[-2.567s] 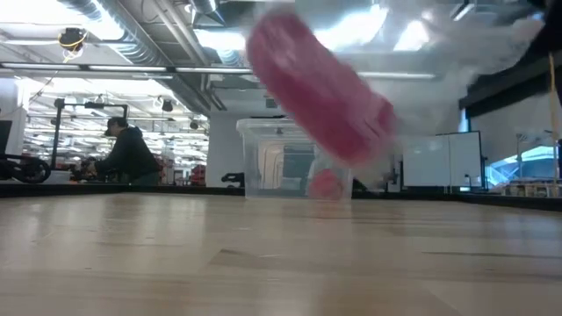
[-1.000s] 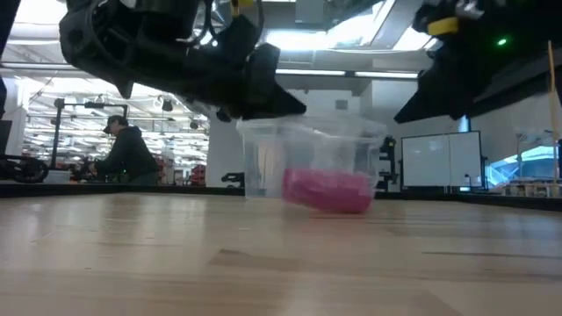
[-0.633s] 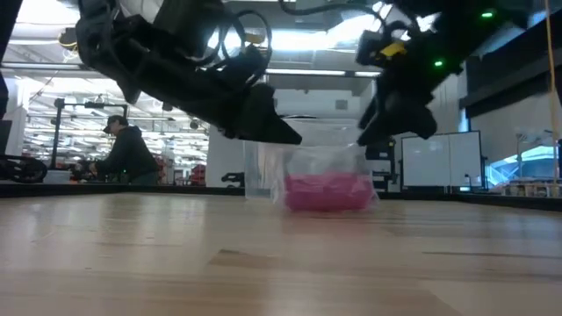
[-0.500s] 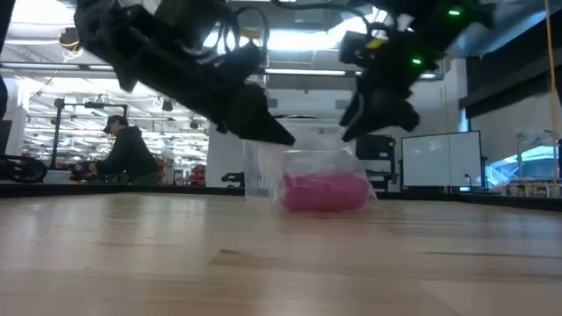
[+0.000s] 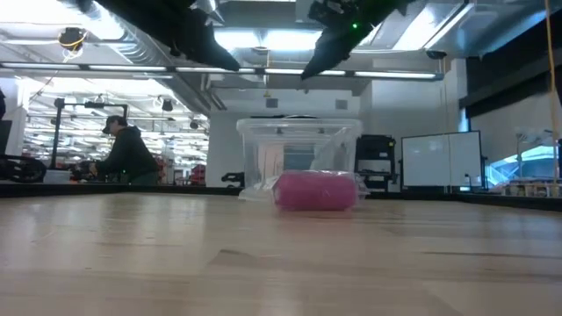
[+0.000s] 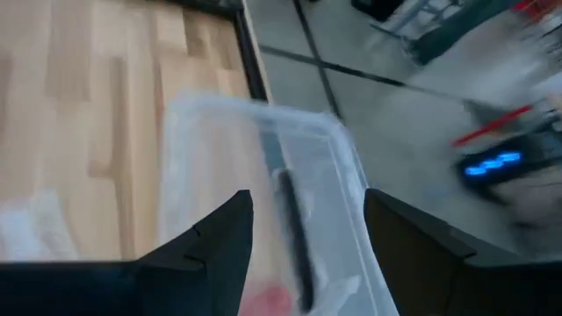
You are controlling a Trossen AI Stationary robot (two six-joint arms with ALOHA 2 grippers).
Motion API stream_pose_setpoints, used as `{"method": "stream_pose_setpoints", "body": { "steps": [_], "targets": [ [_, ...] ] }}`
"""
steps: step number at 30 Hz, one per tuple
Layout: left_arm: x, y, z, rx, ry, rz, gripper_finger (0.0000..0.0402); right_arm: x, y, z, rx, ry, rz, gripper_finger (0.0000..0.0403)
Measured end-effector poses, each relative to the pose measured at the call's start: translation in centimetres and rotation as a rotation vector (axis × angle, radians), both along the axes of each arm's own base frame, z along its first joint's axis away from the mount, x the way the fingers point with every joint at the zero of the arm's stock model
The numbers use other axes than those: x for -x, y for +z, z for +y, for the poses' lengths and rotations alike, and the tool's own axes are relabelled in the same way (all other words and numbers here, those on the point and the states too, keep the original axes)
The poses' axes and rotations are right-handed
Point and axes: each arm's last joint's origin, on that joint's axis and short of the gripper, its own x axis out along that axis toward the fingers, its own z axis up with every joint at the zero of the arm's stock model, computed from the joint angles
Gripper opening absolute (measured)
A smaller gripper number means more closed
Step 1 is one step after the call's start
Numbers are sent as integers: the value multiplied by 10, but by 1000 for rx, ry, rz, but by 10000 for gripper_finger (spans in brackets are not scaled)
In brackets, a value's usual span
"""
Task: Roll bandage
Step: Open the transparent bin lid
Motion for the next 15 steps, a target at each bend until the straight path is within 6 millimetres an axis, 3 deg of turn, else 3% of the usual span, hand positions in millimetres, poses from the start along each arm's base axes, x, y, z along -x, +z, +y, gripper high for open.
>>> {"method": "stream_pose_setpoints", "body": {
  "steps": [3,7,10,15],
  "targets": [
    [12,6,8,5,33,-30,200,10,8,-35,-134,33,-52,221],
    [18,-2,15,19,70,-26,200,18,-12,-67,-311,121,-35,220],
    [19,-15,17,33,86,-3,200,16,-30,-78,-402,163,-15,220],
    [20,-26,18,63,102,-3,200,6,-44,-84,-402,162,-11,220]
  ]
}}
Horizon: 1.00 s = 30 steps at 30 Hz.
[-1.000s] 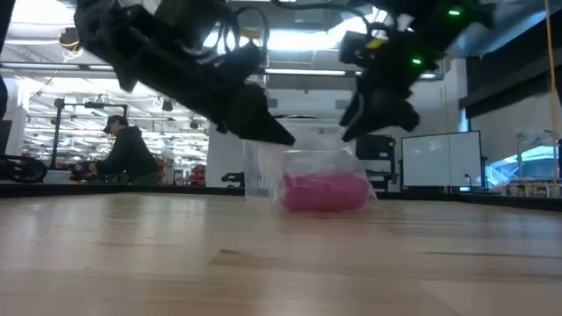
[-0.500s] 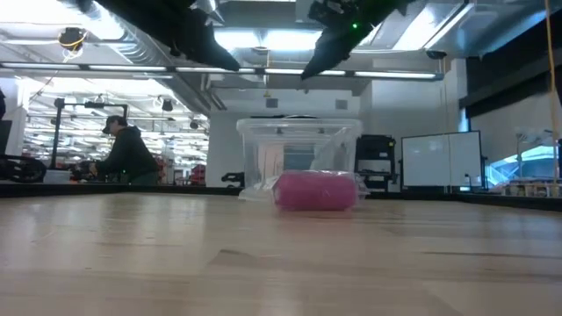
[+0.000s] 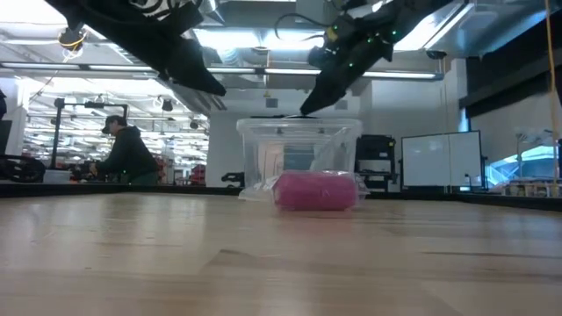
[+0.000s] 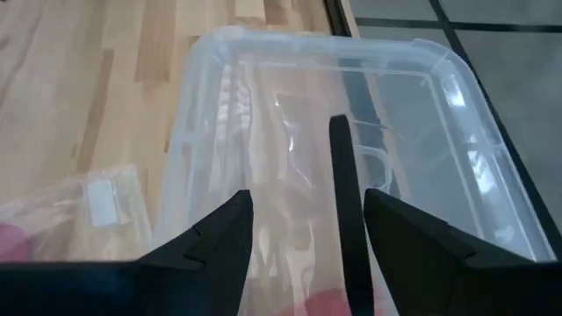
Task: Roll bandage
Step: Open the transparent bin lid
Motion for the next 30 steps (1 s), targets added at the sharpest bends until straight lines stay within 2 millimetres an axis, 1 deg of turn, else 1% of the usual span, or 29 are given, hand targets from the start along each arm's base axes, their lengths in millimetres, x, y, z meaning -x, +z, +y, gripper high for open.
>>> {"method": "stream_pose_setpoints", "body": {
  "steps": [2,5,7,9,12,15,19,23,27,30],
  "targets": [
    [0,-1,0,5,0,-8,200,-3,-5,-2,22,-7,12,220],
    [0,0,0,6,1,-18,200,-6,-13,-8,74,-70,54,220],
    [0,0,0,5,2,-17,200,-7,-14,-9,86,-78,54,216],
    [0,0,0,3,2,-17,200,-7,-13,-9,110,-61,52,202],
    [0,0,0,3,1,-16,200,-10,-16,-7,156,-36,76,161],
    [0,0,0,3,1,-15,200,-13,-22,-6,191,-28,114,107],
    [0,0,0,2,1,-14,200,-19,-23,-1,267,6,140,34],
    [0,0,0,-7,-3,-7,200,-26,-22,8,359,17,160,33],
    [0,0,0,-7,-4,-6,200,-32,-20,19,458,3,204,50],
    [0,0,0,-7,-3,-7,200,-36,-19,26,498,1,224,41]
  ]
}}
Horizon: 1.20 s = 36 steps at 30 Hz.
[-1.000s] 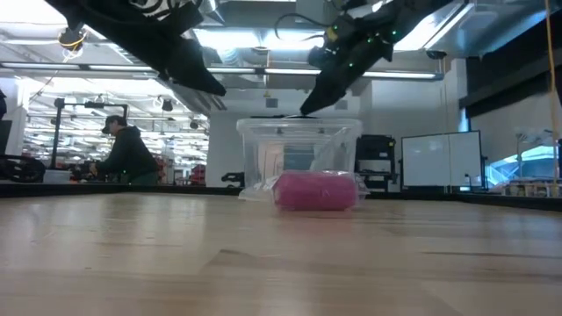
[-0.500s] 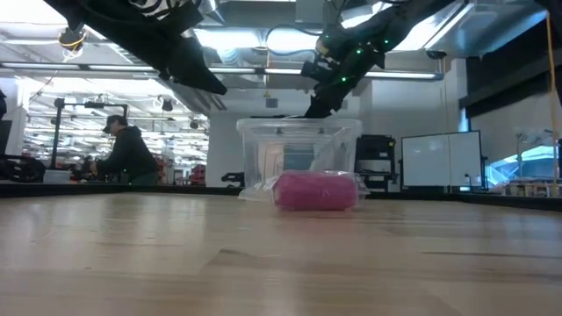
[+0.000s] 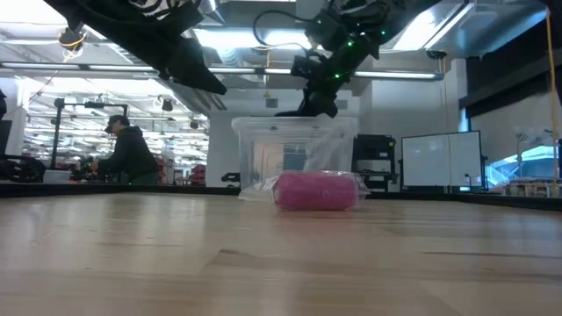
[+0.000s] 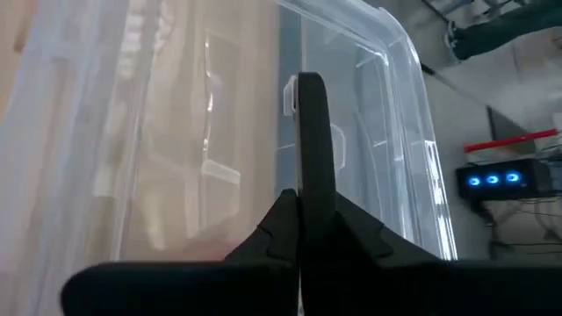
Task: Roll bandage
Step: Open the transparent bin lid
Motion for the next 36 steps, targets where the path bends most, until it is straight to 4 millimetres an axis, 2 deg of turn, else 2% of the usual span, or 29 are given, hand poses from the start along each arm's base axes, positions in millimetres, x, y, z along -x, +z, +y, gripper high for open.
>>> {"method": "stream_pose_setpoints", "body": {
  "steps": [8,14,18,23,29,36],
  "targets": [
    [0,0,0,-2,-1,2,200,-5,10,21,125,-38,34,35],
    [0,0,0,-2,-1,6,200,3,38,41,197,-61,2,35],
    [0,0,0,-2,-1,5,200,16,55,60,224,-85,29,35],
    [0,0,0,0,0,4,200,44,77,85,160,-147,38,35],
    [0,0,0,-1,0,4,200,92,95,109,2,-264,54,35],
    [0,0,0,-3,-1,5,200,143,88,136,-110,-425,41,35]
  ]
}}
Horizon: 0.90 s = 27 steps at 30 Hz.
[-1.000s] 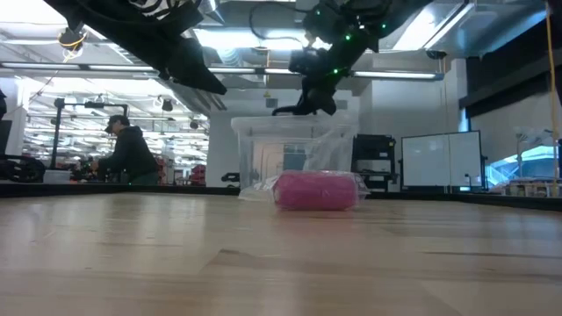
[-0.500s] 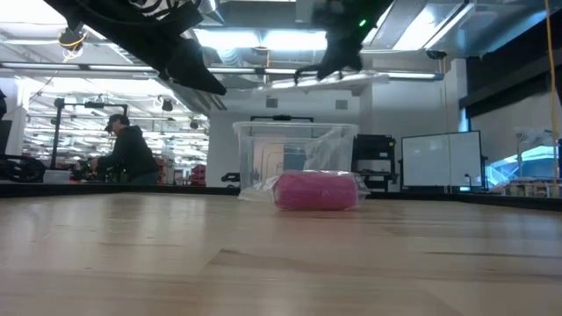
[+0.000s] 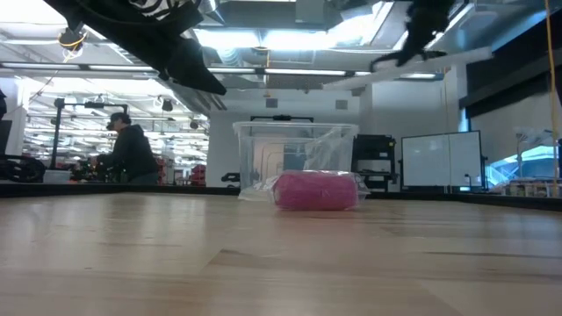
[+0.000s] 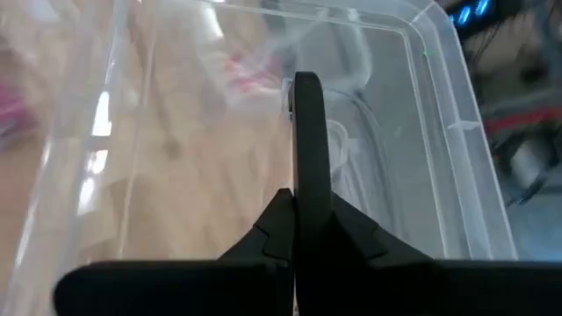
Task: Roll bandage
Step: Open the transparent bin lid
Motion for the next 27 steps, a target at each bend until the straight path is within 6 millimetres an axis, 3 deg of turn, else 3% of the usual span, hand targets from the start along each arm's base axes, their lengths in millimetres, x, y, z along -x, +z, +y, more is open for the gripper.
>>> {"method": "stream_pose_setpoints", "body": {
  "steps": [7,14,22,27],
  "targets": [
    [0,0,0,0,0,0,200,32,-34,34,-171,-96,-52,35],
    [0,0,0,-3,-1,-3,200,38,-78,65,-278,-167,-42,37],
    [0,0,0,5,-12,-4,200,36,-142,71,-348,-280,-112,38],
    [-1,0,-1,39,-30,-16,200,35,-169,71,-378,-293,-167,52]
  ]
}}
